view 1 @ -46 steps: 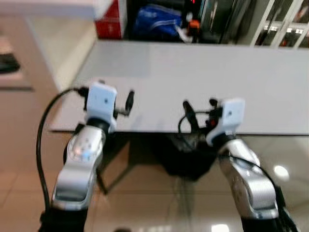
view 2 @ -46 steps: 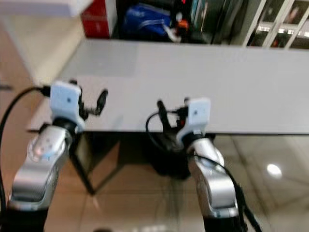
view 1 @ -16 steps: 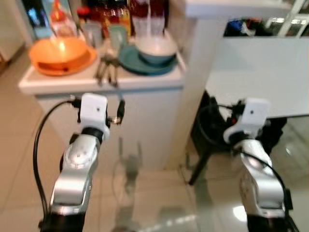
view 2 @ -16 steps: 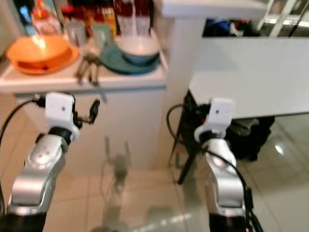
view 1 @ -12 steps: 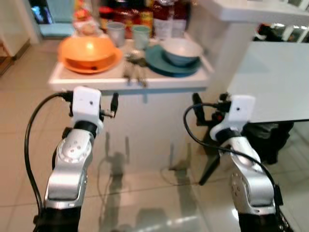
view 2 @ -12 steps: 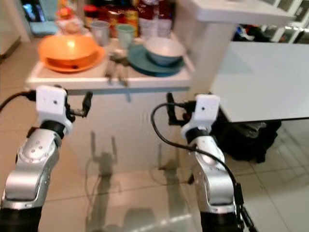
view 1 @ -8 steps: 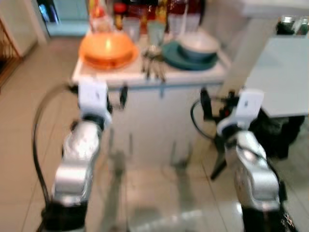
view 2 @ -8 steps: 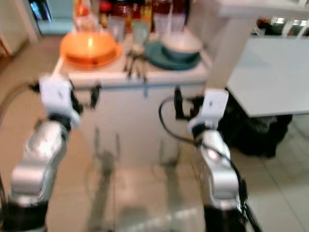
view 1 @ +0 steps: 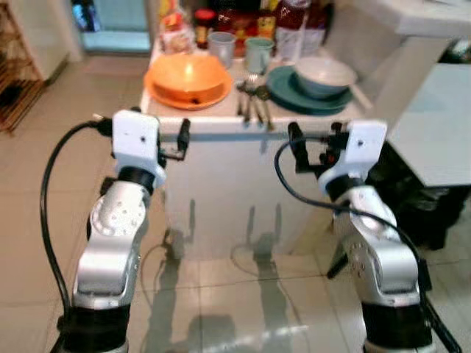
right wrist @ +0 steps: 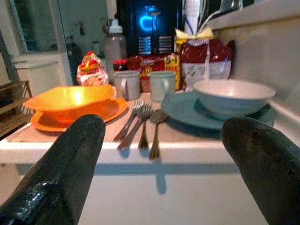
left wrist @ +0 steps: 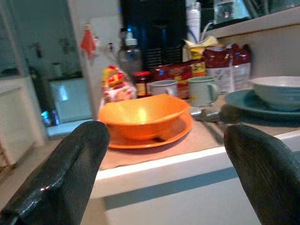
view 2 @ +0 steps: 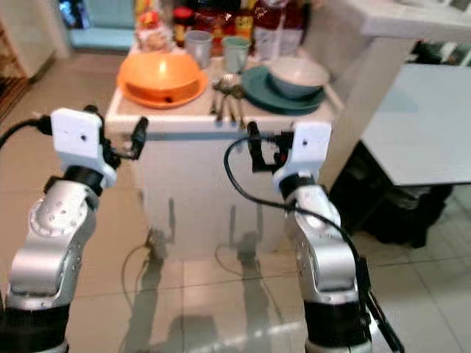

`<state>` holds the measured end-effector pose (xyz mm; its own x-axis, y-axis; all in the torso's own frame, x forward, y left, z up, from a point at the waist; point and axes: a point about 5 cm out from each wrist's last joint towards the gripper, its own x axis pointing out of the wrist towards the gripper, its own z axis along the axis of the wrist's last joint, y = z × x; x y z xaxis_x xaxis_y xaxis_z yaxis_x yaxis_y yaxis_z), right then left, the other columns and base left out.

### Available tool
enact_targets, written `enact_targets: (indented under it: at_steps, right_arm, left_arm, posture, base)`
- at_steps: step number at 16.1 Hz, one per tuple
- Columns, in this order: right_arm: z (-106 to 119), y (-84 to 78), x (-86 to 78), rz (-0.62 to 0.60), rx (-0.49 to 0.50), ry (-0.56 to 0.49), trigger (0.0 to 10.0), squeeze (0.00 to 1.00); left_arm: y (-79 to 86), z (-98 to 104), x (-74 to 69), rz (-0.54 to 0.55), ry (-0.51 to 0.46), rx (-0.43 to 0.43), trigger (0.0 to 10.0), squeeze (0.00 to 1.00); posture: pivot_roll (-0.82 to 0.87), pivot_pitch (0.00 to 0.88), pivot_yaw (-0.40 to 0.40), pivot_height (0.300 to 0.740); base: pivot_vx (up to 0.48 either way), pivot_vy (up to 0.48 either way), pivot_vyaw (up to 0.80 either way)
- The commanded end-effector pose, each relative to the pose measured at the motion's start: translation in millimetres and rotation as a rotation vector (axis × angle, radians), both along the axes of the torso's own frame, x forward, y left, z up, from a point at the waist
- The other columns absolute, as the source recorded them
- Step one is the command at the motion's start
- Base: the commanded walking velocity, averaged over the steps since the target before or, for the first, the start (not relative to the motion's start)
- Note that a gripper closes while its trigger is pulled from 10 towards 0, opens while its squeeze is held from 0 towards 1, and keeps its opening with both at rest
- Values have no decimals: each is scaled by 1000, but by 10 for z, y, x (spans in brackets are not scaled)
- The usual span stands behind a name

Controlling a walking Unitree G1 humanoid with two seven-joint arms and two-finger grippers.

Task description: Setting the table

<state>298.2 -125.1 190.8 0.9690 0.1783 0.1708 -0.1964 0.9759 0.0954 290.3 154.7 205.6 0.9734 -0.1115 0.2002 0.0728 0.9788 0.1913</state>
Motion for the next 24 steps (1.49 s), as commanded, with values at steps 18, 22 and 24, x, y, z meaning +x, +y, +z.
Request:
enact_targets:
  at_steps: [18,22,24]
  right_arm:
    - [88,154,3,187,-48,-8,10000,0]
    - [100,152,13,160,-38,15,10000,0]
    - [129,128,66,116,-29,54,10000,0]
  left_arm:
    - [-11,121,8,-26,-26,46,10000,0]
    - [33,145,8,-21,-20,70,10000,0]
    - [41,163,5,-53,-23,45,10000,0]
  posture:
    - [87,10,-50,740]
    - [90,14,-55,740]
    - [87,13,-51,740]
  base:
    - [439,0,267]
    - [356,0,0]
    - [0,0,0]
